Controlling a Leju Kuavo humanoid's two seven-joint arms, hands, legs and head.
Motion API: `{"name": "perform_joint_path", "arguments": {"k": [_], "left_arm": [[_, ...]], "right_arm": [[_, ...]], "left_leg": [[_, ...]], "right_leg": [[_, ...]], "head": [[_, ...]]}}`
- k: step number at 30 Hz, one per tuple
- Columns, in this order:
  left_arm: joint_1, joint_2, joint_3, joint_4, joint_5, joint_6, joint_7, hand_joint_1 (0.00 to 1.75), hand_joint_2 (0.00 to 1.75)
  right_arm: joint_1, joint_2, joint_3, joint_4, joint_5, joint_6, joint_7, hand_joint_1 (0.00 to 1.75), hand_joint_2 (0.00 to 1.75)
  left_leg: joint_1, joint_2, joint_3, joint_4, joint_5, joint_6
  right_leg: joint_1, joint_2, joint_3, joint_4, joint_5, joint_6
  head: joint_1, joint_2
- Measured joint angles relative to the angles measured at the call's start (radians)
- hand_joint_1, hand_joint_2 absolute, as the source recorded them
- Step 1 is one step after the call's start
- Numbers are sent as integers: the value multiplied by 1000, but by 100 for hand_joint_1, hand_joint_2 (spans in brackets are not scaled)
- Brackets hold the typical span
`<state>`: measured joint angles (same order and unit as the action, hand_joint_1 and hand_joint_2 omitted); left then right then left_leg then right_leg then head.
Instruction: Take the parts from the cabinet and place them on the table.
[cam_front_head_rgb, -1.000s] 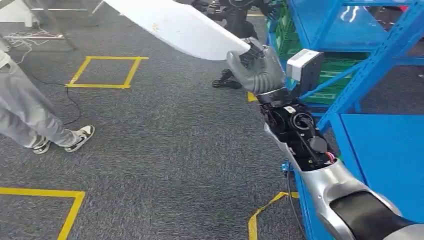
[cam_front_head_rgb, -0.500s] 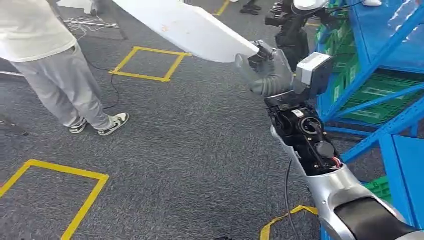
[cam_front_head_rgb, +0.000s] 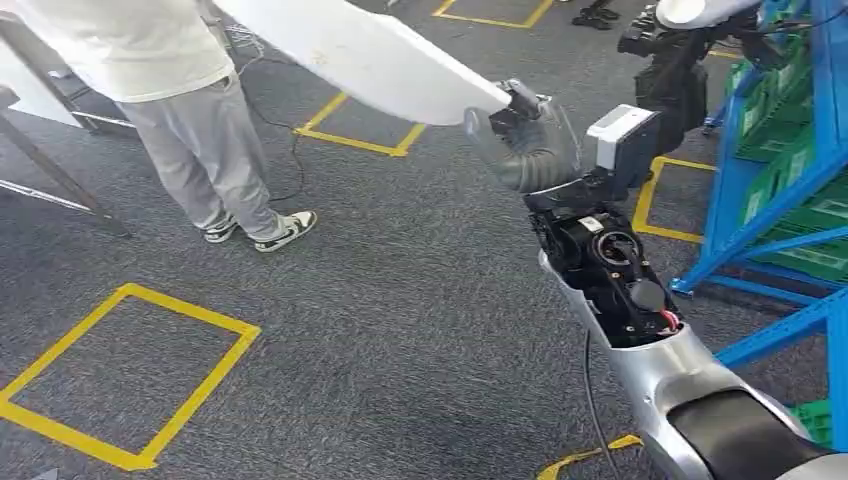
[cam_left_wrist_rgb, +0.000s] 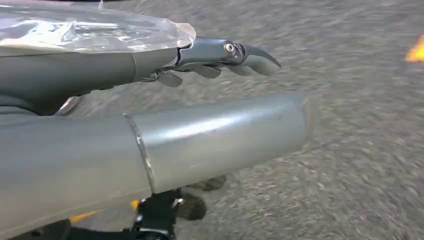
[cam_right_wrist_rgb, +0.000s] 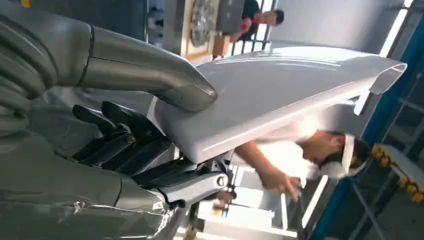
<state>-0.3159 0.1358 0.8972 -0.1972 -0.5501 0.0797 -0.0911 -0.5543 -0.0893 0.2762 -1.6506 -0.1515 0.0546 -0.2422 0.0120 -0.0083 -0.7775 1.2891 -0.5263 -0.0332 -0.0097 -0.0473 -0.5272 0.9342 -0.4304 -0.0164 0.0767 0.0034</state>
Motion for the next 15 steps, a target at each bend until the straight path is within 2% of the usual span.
{"name": "perform_joint_path", "arguments": {"k": [1, 2, 3, 4, 5, 6, 7, 9, 10, 11, 12, 13, 14, 15], "left_arm": [[-2, 4, 2, 0, 3, 0, 6, 0, 0], [-3, 11, 3, 0, 3, 0, 9, 0, 0], [-6, 18, 3, 0, 4, 0, 11, 0, 0], [-9, 22, 3, 0, 5, 0, 12, 0, 0], [-16, 23, 3, 0, 5, 0, 12, 0, 0], [-18, 25, 4, 0, 5, -1, 12, 0, 0], [-17, 26, 5, 0, 5, -1, 12, 0, 0], [-17, 27, 5, 0, 3, -1, 10, 0, 0], [-16, 27, 6, 0, 2, -1, 7, 0, 0], [-19, 29, 6, 0, 2, -1, 4, 0, 0], [-22, 28, 7, 0, 0, -2, 1, 0, 0], [-24, 28, 7, 0, -2, -2, 0, 0, 0], [-24, 26, 7, 0, -5, -4, 0, 0, 0], [-23, 24, 7, 0, -5, -4, 0, 0, 0]], "right_arm": [[0, 1, 1, 3, -2, 5, 0, 175, 175], [0, 2, 1, 5, -2, 8, -2, 175, 175], [-1, 3, 1, 7, -3, 8, -2, 175, 175], [-2, 3, 1, 8, -3, 8, -2, 175, 175], [-3, 3, 0, 9, -3, 7, -2, 175, 175], [-9, 3, 0, 10, -3, 7, -2, 175, 175], [-12, 3, 0, 11, -3, 8, -3, 175, 175], [-13, 4, 1, 13, -3, 8, -3, 175, 175], [-16, 4, 0, 14, -2, 8, -3, 175, 175], [-20, 5, -1, 16, -2, 8, -3, 175, 175], [-25, 5, -1, 16, -2, 8, -3, 175, 175], [-27, 5, -2, 18, 0, 8, -3, 175, 175], [-26, 5, -2, 18, 2, 8, -2, 175, 175], [-24, 5, -2, 20, 3, 8, 0, 175, 175]], "left_leg": [[2, 2, 15, -28, 24, -2], [4, 7, 53, -97, 62, -4], [5, 20, 110, -202, 108, -4], [4, 55, 163, -297, 142, -2], [-10, 92, 182, -337, 130, 1], [-5, 68, 178, -338, 135, 18], [-6, 59, 176, -337, 133, 22], [-7, 34, 180, -338, 131, 36], [-1, 26, 183, -340, 132, 40], [-1, 15, 183, -340, 133, 44], [-1, 7, 183, -339, 133, 51], [-1, -5, 182, -339, 133, 53], [-3, -20, 183, -339, 132, 54], [-4, -34, 183, -338, 132, 54]], "right_leg": [[0, -13, 1, 0, -1, 1], [0, -25, 2, 0, -3, 2], [0, -37, 4, 1, -5, 6], [1, -47, 7, 4, -9, 12], [10, -57, 5, 7, -15, 19], [12, -67, 5, 8, -17, 23], [13, -74, 8, 8, -20, 26], [10, -95, 18, 8, -28, 38], [4, -44, 7, 22, -42, 47], [0, 9, -11, 68, -74, 50], [-1, 33, -45, 146, -113, 50], [1, 44, -92, 249, -158, 51], [2, 47, -140, 345, -189, 52], [2, 47, -169, 391, -193, 51]], "head": [[0, 0], [0, 0], [-1, 0], [-2, 0], [-6, 0], [2, 0], [9, 0], [9, 0], [12, 0], [13, 0], [15, 0], [17, 0], [20, 0], [19, 0]]}}
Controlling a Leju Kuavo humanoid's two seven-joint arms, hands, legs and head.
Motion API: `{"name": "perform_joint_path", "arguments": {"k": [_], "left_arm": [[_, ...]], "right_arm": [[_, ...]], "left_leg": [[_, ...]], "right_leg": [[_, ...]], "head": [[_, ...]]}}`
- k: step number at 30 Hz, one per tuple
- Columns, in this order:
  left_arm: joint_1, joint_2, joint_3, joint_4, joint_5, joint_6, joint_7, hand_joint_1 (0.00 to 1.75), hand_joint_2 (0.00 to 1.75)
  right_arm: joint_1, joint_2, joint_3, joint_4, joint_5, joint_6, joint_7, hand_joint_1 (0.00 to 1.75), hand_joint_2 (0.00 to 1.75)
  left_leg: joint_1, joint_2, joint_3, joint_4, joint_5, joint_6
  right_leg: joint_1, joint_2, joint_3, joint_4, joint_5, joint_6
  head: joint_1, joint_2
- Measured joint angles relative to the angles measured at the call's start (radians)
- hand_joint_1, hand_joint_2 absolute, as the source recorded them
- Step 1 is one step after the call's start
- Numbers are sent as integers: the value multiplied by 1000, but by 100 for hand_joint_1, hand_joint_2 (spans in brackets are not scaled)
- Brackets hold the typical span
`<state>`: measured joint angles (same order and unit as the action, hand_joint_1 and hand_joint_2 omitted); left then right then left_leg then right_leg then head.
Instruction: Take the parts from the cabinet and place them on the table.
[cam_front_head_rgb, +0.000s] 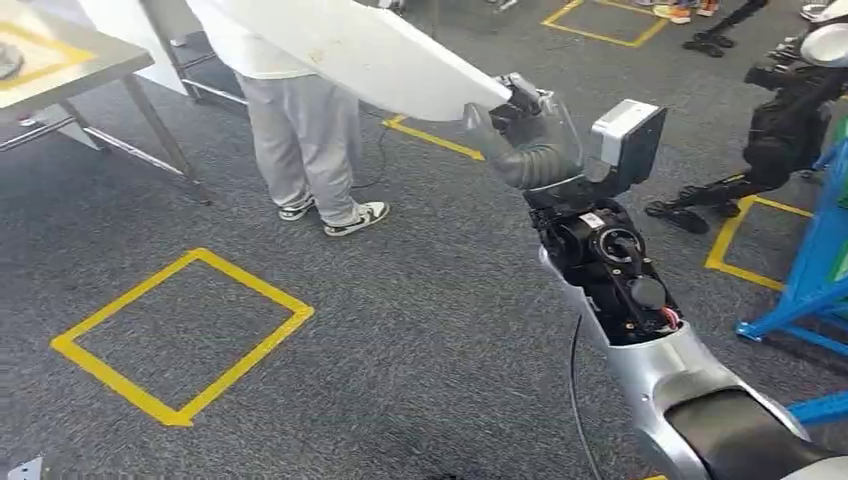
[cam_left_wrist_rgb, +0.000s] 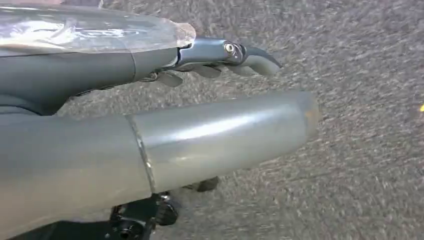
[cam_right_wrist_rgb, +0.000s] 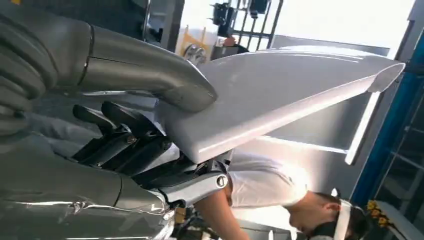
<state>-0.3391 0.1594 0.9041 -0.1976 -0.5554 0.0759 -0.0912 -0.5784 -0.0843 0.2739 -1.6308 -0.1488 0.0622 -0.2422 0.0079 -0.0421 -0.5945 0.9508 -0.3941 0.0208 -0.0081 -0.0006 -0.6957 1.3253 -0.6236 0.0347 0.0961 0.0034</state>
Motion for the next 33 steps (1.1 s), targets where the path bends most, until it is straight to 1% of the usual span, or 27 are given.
{"name": "perform_joint_path", "arguments": {"k": [1, 2, 4, 5, 6, 9, 10, 11, 12, 13, 15, 16, 17, 18, 19, 20, 21, 22, 23, 25, 26, 27, 28, 30, 31, 32, 33], "left_arm": [[0, -2, 0, 0, -2, 0, 0, 0, 0], [0, -2, 0, 0, -3, 0, 0, 0, 0], [-2, -2, 0, 0, -6, -2, 0, 0, 0], [-3, -3, 0, 0, -8, -2, 0, 0, 0], [-6, -5, 0, 0, -10, -2, 2, 0, 0], [-9, -5, 0, 0, -13, -3, 11, 0, 0], [-10, -2, 0, 0, -13, -3, 14, 0, 0], [-9, -4, 0, 1, -13, -3, 16, 0, 0], [-13, 2, 0, 0, -13, -2, 16, 0, 0], [-20, 1, 0, 0, -13, -1, 16, 0, 0], [-25, -2, 0, 0, -13, 1, 19, 0, 0], [-23, -5, 0, 1, -13, 2, 20, 0, 0], [-20, -5, 0, 1, -13, 2, 20, 0, 0], [-18, -5, 0, 1, -13, 2, 20, 0, 0], [-18, -2, 0, 1, -12, 2, 20, 0, 0], [-20, 2, 1, 1, -10, 2, 20, 0, 0], [-24, 2, 2, 0, -9, 2, 20, 0, 0], [-29, 8, 4, 0, -5, 2, 20, 0, 0], [-27, 8, 5, 0, -3, 2, 20, 0, 0], [-22, 10, 10, 0, -2, 0, 35, 0, 0], [-19, 13, 13, 0, -2, -6, 47, 0, 0], [-19, 15, 14, 0, -2, -11, 57, 0, 0], [-20, 15, 14, 0, -2, -17, 66, 0, 0], [-21, 15, 14, 0, -1, -24, 77, 0, 0], [-20, 14, 15, 0, -1, -29, 80, 0, 0], [-19, 14, 15, 0, 0, -31, 83, 0, 0], [-18, 15, 15, 0, 0, -32, 87, 0, 0]], "right_arm": [[2, 0, 0, 1, 3, 0, 1, 175, 175], [3, 0, 0, 1, 4, 0, 2, 175, 175], [2, 0, 0, 2, 7, -1, 3, 175, 175], [1, 0, -1, 2, 9, -2, 4, 175, 175], [1, 0, 0, 3, 10, -2, 5, 175, 175], [-3, 2, 0, 5, 17, 1, 6, 175, 175], [-3, 3, 0, 5, 20, 5, 6, 175, 175], [-5, 4, 0, 5, 21, 8, 6, 175, 175], [-4, 6, 0, 5, 22, 8, 5, 175, 175], [-4, 6, -2, 5, 23, 11, 6, 175, 175], [3, 6, -3, 4, 24, 14, 11, 175, 175], [7, 6, -3, 4, 24, 18, 15, 175, 175], [11, 6, -3, 4, 24, 19, 18, 175, 175], [12, 6, -4, 4, 24, 20, 19, 175, 175], [11, 6, -4, 4, 24, 21, 21, 175, 175], [9, 6, -5, 4, 24, 23, 21, 175, 175], [6, 6, -5, 4, 24, 26, 22, 175, 175], [3, 6, -8, 4, 22, 28, 21, 175, 175], [0, 6, -8, 5, 22, 33, 21, 175, 175], [-4, 6, -6, 6, 19, 41, 17, 175, 175], [-7, 6, -6, 7, 18, 42, 16, 175, 175], [-9, 6, -6, 8, 17, 42, 14, 175, 175], [-11, 6, -7, 8, 16, 43, 11, 175, 175], [-9, 6, -8, 10, 13, 45, 8, 175, 175], [-7, 6, -8, 13, 13, 45, 8, 175, 175], [-5, 6, -9, 15, 13, 45, 8, 175, 175], [-4, 6, -11, 15, 13, 45, 8, 175, 175]], "left_leg": [[0, -15, 1, 1, 0, 0], [0, -24, 2, 1, 0, 0], [0, -59, 9, 3, -2, -2], [1, -71, 11, 2, -4, -4], [0, -80, 4, 0, -1, -10], [15, -118, -10, -5, 11, -28], [7, -132, -11, -10, 14, -37], [6, -70, -14, 2, 3, -38], [-1, -6, -34, 44, -26, -40], [2, 17, -75, 123, -67, -43], [5, 31, -158, 286, -129, -49], [7, 33, -185, 339, -140, -53], [11, 35, -184, 328, -118, -57], [13, 37, -158, 282, -86, -59], [13, 48, -102, 175, -35, -59], [12, 73, -46, 77, 3, -58], [7, 132, -9, 9, 6, -56], [0, 119, -10, 2, 3, -40], [-1, 105, -14, 5, 2, -34], [0, 81, -16, 7, 0, -23], [8, 70, -11, 2, 4, -16], [8, 60, -11, 2, 4, -12], [8, 51, -11, 2, 4, -6], [5, 22, -11, 3, 5, -2], [4, 7, -11, 3, 5, -2], [3, -7, -11, 3, 5, -2], [3, -23, -9, 4, 5, -2]], "right_leg": [[0, 0, -5, -7, 20, -4], [0, 0, 5, -38, 45, -6], [0, 17, 96, -258, 173, -18], [-1, 54, 130, -348, 203, -24], [-7, 104, 143, -358, 192, -25], [1, 74, 154, -375, 191, -24], [-8, 58, 160, -387, 196, -31], [-9, 41, 169, -400, 202, -35], [-8, 29, 172, -405, 204, -44], [-7, 16, 172, -405, 204, -44], [-6, -13, 171, -404, 202, -45], [-6, -28, 170, -404, 202, -45], [-6, -42, 170, -404, 200, -45], [-6, -51, 171, -403, 199, -43], [-8, -65, 171, -399, 196, -39], [-8, -77, 172, -394, 191, -34], [1, -86, 171, -388, 184, -26], [4, -94, 169, -382, 179, -21], [6, -106, 173, -383, 177, -18], [7, -128, 179, -383, 171, -7], [0, -114, 171, -376, 159, 2], [-2, -58, 157, -336, 129, 6], [-4, -26, 126, -262, 90, 7], [-2, -4, 41, -78, 19, 9], [-2, -3, 14, -31, 13, 6], [-1, -2, 11, -37, 31, 3], [-1, 0, 31, -92, 72, -2]], "head": [[0, 0], [1, 0], [4, 0], [4, 0], [-5, 0], [4, 0], [3, 0], [1, 0], [-12, 0], [-16, 0], [-17, 0], [-19, 0], [-19, 0], [-20, 0], [-21, 0], [-20, 0], [-25, 0], [-26, 0], [-14, 0], [-14, 0], [-11, 0], [-9, 0], [-6, 0], [-2, 0], [-2, 0], [-2, 0], [0, 0]]}}
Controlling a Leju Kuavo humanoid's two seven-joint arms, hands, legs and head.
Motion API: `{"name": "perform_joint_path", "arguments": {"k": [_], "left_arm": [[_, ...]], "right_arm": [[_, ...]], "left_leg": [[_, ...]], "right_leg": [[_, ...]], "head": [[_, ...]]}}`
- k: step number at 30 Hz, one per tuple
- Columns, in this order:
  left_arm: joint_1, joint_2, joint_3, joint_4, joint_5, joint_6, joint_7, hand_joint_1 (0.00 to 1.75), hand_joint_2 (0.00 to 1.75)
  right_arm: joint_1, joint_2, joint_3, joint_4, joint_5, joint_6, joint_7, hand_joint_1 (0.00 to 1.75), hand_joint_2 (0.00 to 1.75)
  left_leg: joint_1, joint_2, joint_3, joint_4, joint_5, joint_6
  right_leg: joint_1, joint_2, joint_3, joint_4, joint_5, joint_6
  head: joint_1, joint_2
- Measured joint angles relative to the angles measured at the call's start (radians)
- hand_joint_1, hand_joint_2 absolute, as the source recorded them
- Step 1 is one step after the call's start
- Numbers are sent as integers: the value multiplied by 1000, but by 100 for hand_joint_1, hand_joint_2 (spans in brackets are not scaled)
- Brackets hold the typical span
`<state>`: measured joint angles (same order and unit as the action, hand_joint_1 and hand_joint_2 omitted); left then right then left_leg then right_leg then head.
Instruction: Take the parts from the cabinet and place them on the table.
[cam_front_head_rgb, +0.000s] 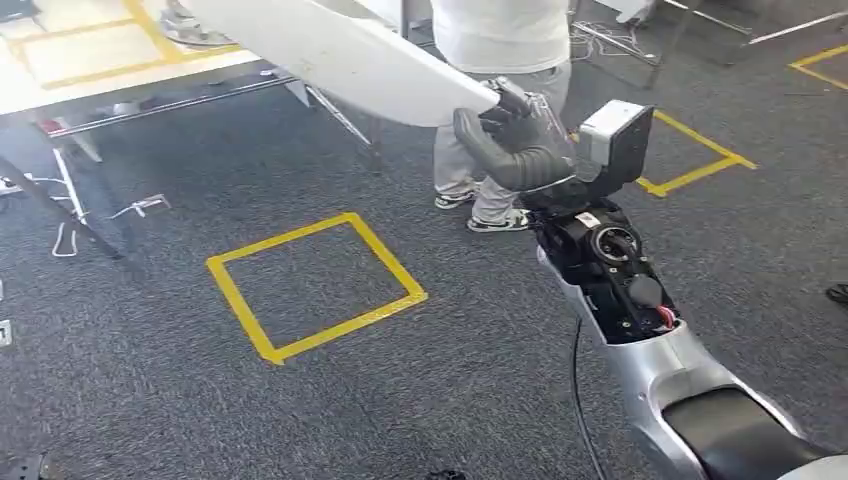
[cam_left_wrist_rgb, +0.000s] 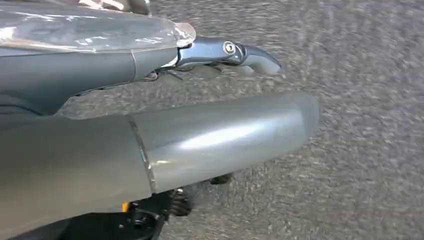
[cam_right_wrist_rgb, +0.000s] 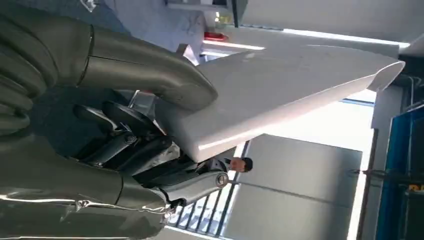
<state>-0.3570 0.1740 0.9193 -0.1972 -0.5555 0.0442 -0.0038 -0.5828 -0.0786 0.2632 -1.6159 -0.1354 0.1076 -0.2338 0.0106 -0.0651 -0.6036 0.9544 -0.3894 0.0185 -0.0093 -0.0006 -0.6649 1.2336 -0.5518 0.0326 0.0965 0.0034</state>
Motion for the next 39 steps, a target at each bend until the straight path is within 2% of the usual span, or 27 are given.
{"name": "perform_joint_path", "arguments": {"k": [1, 2, 3, 4, 5, 7, 8, 9, 10, 11, 12, 13, 14, 15, 17, 18, 19, 20, 21, 22, 25, 29, 31, 32, 35, 39], "left_arm": [[0, 0, 0, 0, 0, -1, 2, 0, 0], [0, 1, 0, 0, 0, -3, 2, 0, 0], [1, 0, 0, 0, 0, -7, 2, 0, 0], [-2, 0, 0, 0, 0, -8, 4, 0, 0], [-1, 0, 0, 0, -1, -8, 5, 0, 0], [8, 4, 0, 0, -5, -9, 5, 0, 0], [9, 8, 0, 0, -7, -8, 5, 0, 0], [7, 7, 0, 1, -10, -7, 3, 0, 0], [3, 9, 1, 1, -10, -6, 1, 0, 0], [0, 10, 0, 1, -10, -5, 1, 0, 0], [0, 8, 0, 1, -10, -4, 1, 0, 0], [2, 4, 0, 1, -12, -4, 1, 0, 0], [4, 3, 0, 1, -14, -3, 1, 0, 0], [4, 3, 0, 1, -16, -2, 0, 0, 0], [2, 6, 0, 1, -18, 1, -2, 0, 0], [1, 7, 0, 1, -18, 1, -2, 0, 0], [-3, 7, 0, 1, -19, 1, -3, 0, 0], [-2, 7, 0, 1, -19, 1, -3, 0, 0], [0, 5, 0, 1, -19, 1, -3, 0, 0], [1, 4, 0, 1, -19, 1, -2, 0, 0], [-1, 3, 0, 1, -16, -1, 5, 0, 0], [2, 3, 0, 1, -13, -8, 9, 0, 0], [2, 3, 0, 1, -12, -10, 10, 0, 0], [2, 3, 0, 1, -10, -11, 10, 0, 0], [2, 3, 1, 1, -2, -20, 16, 0, 0], [2, 3, 2, 1, 1, -26, 16, 0, 0]], "right_arm": [[-1, 0, -2, 0, 0, 0, 0, 175, 175], [-2, 0, -3, 0, 0, 0, -1, 175, 175], [-4, 0, -4, 0, 0, 0, -1, 175, 175], [-5, 0, -4, 0, 0, 1, -2, 175, 175], [-6, 0, -5, 0, 0, 2, -1, 175, 175], [-5, 0, -5, 0, 0, 3, 2, 175, 175], [-8, 0, -5, 0, 0, 3, 2, 175, 175], [-8, 0, -6, 0, 0, 3, 6, 175, 175], [-10, -1, -11, -1, 0, 2, 10, 175, 175], [-9, -1, -13, -1, 0, -2, 13, 175, 175], [-7, -1, -14, -1, -2, -5, 16, 175, 175], [-4, -1, -16, 0, -3, -6, 16, 175, 175], [0, -1, -18, -1, -6, -11, 19, 175, 175], [3, -1, -18, -1, -8, -12, 19, 175, 175], [4, -1, -21, -1, -9, -15, 21, 175, 175], [4, -1, -22, -2, -10, -15, 21, 175, 175], [4, -1, -24, -3, -11, -16, 21, 175, 175], [4, -1, -28, -3, -11, -16, 23, 175, 175], [4, -1, -29, -3, -11, -16, 23, 175, 175], [5, -1, -31, -3, -11, -16, 23, 175, 175], [5, 0, -33, -3, -11, -16, 23, 175, 175], [5, 0, -36, -3, -11, -17, 23, 175, 175], [5, 0, -37, -3, -11, -17, 23, 175, 175], [5, 0, -36, -3, -11, -17, 23, 175, 175], [5, 0, -37, -3, -11, -19, 23, 175, 175], [8, 0, -37, -3, -11, -20, 19, 175, 175]], "left_leg": [[0, -14, 2, 0, 0, 0], [-1, -29, 5, 0, 0, -1], [2, -39, 1, -1, -1, -2], [-3, -52, -4, 4, 1, -8], [3, -64, -14, 5, 6, -16], [7, -88, -18, -4, 16, -31], [0, -70, -21, 0, 11, -33], [-8, -3, -29, 22, -6, -39], [-6, 32, -57, 80, -44, -42], [-2, 47, -97, 165, -84, -47], [0, 53, -140, 256, -119, -51], [4, 57, -167, 313, -135, -54], [8, 58, -172, 321, -124, -57], [11, 59, -150, 281, -95, -59], [16, 63, -51, 100, -13, -60], [16, 74, -7, 17, 4, -59], [9, 73, 2, 3, -8, -52], [9, 69, 0, 4, -7, -42], [16, 69, 1, 1, -7, -42], [13, 69, 3, 2, -8, -42], [8, 66, 3, 2, -9, -33], [6, 65, 3, 2, -11, -25], [5, 65, 3, 3, -12, -23], [5, 65, 3, 3, -12, -23], [5, 65, 3, 4, -12, -23], [5, 65, 3, 3, -12, -23]], "right_leg": [[0, 6, 36, -85, 50, -6], [0, 25, 78, -183, 101, -12], [0, 76, 103, -248, 119, -20], [-6, 93, 109, -263, 119, -21], [0, 77, 125, -277, 107, -20], [1, 57, 124, -279, 110, -26], [-11, 43, 134, -295, 118, -31], [-9, 33, 139, -301, 120, -35], [-8, 24, 139, -301, 121, -40], [-7, 13, 138, -301, 121, -40], [-6, 4, 138, -301, 121, -40], [-7, -2, 137, -301, 120, -40], [-8, -8, 137, -301, 120, -40], [-9, -12, 138, -300, 120, -39], [-11, -16, 139, -296, 116, -33], [-10, -19, 139, -293, 112, -26], [-1, -18, 133, -289, 109, -19], [-2, -19, 133, -290, 110, -16], [3, -18, 133, -285, 96, -26], [0, -18, 134, -287, 104, -41], [-1, -19, 141, -294, 105, -39], [-3, -20, 146, -304, 111, -28], [-5, -20, 148, -307, 111, -10], [-5, -19, 148, -309, 111, -6], [-6, -20, 148, -309, 111, -1], [-4, -19, 148, -309, 111, 0]], "head": [[1, 0], [2, 0], [2, 0], [-8, 0], [-3, 0], [0, 0], [0, 0], [-7, 0], [-15, 0], [-16, 0], [-15, 0], [-17, 0], [-19, 0], [-19, 0], [-19, 0], [-21, 0], [-27, 0], [-18, 0], [-14, 0], [-14, 0], [-11, 0], [-11, 0], [-11, 0], [-11, 0], [-11, 0], [-11, 0]]}}
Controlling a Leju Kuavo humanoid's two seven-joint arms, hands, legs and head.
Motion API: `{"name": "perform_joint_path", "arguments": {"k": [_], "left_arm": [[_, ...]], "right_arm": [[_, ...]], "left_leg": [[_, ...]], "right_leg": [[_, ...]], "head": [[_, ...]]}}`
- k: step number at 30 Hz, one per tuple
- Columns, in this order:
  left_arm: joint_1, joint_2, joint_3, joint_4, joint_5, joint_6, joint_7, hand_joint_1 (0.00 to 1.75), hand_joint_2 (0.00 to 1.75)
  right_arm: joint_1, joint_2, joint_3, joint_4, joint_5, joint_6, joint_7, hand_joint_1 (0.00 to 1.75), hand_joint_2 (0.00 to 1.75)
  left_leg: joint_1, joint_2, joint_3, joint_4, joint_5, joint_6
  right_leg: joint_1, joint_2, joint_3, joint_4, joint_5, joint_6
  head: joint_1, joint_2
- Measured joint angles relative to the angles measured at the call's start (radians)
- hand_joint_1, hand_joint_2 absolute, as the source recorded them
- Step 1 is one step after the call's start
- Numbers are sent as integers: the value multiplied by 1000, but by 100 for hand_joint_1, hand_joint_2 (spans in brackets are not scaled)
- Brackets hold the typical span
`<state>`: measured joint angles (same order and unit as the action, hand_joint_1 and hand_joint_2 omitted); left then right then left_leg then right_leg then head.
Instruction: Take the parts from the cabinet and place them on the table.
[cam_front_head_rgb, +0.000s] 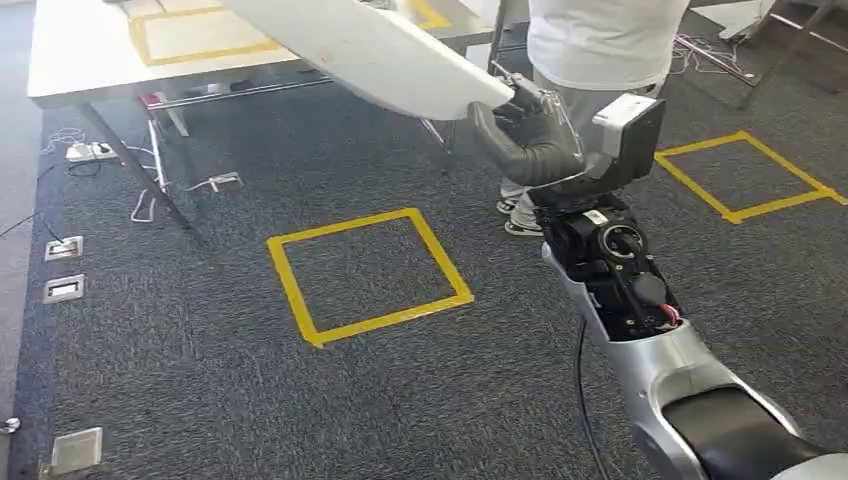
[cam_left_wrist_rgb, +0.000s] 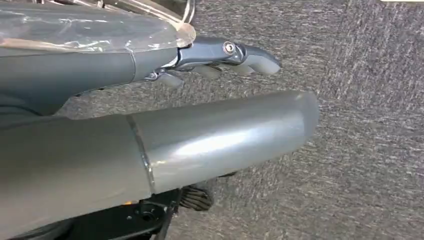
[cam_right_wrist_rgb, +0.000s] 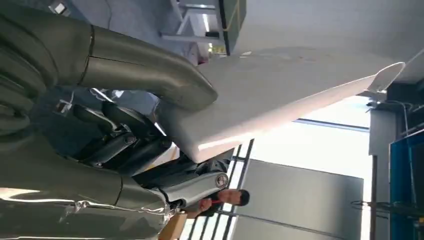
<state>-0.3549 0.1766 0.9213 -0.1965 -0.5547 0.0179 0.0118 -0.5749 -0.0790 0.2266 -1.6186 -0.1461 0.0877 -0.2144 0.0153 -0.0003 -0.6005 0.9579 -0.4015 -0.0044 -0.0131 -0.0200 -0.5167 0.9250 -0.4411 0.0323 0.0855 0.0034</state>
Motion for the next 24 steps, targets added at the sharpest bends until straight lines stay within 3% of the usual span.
{"name": "perform_joint_path", "arguments": {"k": [11, 12, 13, 14, 15, 18, 19, 20, 21, 23, 24], "left_arm": [[2, 0, 1, 0, 4, -2, 0, 0, 0], [2, 4, 1, 0, 4, -3, -2, 0, 0], [2, 4, 2, 0, 4, -4, -3, 0, 0], [4, 5, 2, 0, 4, -5, -4, 0, 0], [3, 5, 2, 0, 4, -6, -5, 0, 0], [2, 4, 2, 0, 6, -9, -8, 0, 0], [3, 3, 2, 0, 7, -10, -8, 0, 0], [7, 2, 2, 0, 8, -10, -8, 0, 0], [11, 1, 3, 0, 8, -10, -8, 0, 0], [11, 2, 2, 0, 10, -10, -10, 0, 0], [11, 7, 3, 0, 10, -10, -11, 0, 0]], "right_arm": [[4, 0, -1, 0, 0, 3, -7, 175, 175], [3, 1, 0, 0, 0, 3, -7, 175, 175], [0, 2, 0, 0, 0, 3, -6, 175, 175], [-2, 2, -1, 0, 0, 3, -7, 175, 175], [-6, 2, -3, 0, 0, 1, -7, 175, 175], [-4, 3, -5, 2, 0, 2, -7, 175, 175], [1, 3, -5, 2, 0, 3, -7, 175, 175], [3, 3, -5, 3, 0, 3, -7, 175, 175], [3, 3, -5, 3, 0, 3, -7, 175, 175], [2, 3, -5, 3, 0, 5, -9, 175, 175], [3, 3, -6, 6, 0, 5, -9, 175, 175]], "left_leg": [[1, 0, 1, -2, 0, -1], [-6, -1, 0, 2, -3, 9], [-3, -2, 9, -17, 1, 18], [12, 0, 30, -41, 10, 23], [11, 1, 41, -50, 12, 25], [10, 1, 45, -51, 7, 27], [11, -1, 46, -50, 5, 25], [13, -4, 49, -50, 3, 20], [18, -8, 54, -47, -2, 13], [25, -14, 61, -30, -18, -6], [20, -18, 55, -24, -26, -16]], "right_leg": [[3, 0, 0, 1, 0, 0], [-3, -3, 4, -11, 4, 9], [0, -3, 12, -18, 5, 15], [-4, 0, 5, -15, -1, 14], [-4, 9, -8, 23, -24, 14], [-8, 17, -141, 284, -126, 22], [-9, 17, -172, 331, -131, 25], [-13, 17, -176, 323, -107, 28], [-19, 16, -149, 253, -55, 31], [-32, 16, -67, 68, 49, 42], [-31, 25, -51, 44, 25, 51]], "head": [[0, 0], [0, 0], [-2, 0], [0, 0], [2, 0], [5, 0], [7, 0], [10, 0], [10, 0], [13, 0], [14, 0]]}}
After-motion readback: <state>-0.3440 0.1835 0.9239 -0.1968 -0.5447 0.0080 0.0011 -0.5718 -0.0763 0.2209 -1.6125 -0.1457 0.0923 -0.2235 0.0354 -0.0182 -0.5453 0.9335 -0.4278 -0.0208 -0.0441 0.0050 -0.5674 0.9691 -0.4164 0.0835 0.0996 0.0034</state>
